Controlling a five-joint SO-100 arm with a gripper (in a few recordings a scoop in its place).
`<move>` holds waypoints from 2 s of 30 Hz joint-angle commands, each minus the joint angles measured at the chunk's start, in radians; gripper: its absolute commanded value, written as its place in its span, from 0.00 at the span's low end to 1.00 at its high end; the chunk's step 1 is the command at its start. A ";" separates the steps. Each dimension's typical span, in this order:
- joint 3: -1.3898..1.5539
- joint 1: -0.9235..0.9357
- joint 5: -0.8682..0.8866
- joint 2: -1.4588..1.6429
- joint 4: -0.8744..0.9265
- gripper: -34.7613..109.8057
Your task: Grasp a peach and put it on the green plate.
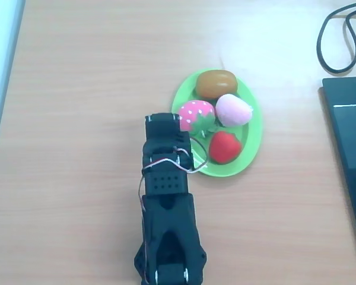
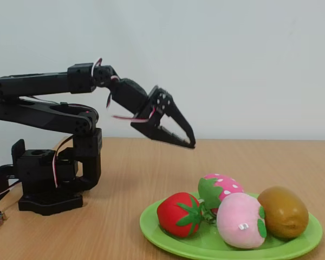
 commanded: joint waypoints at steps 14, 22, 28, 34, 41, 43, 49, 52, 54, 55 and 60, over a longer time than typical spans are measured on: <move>0.281 0.000 0.000 0.222 -0.043 0.18; 0.370 -0.011 0.000 0.290 -0.038 0.18; 0.393 -0.017 0.008 0.290 0.009 0.18; 0.387 -0.026 0.028 0.290 0.078 0.18; 0.345 -0.046 0.023 0.290 0.222 0.18; 0.333 -0.049 0.041 0.290 0.268 0.18; 0.301 -0.040 0.015 0.290 0.420 0.18; 0.299 -0.040 0.015 0.290 0.420 0.18; 0.299 -0.041 0.015 0.290 0.420 0.18; 0.299 -0.041 0.015 0.290 0.420 0.18; 0.299 -0.041 0.017 0.290 0.420 0.18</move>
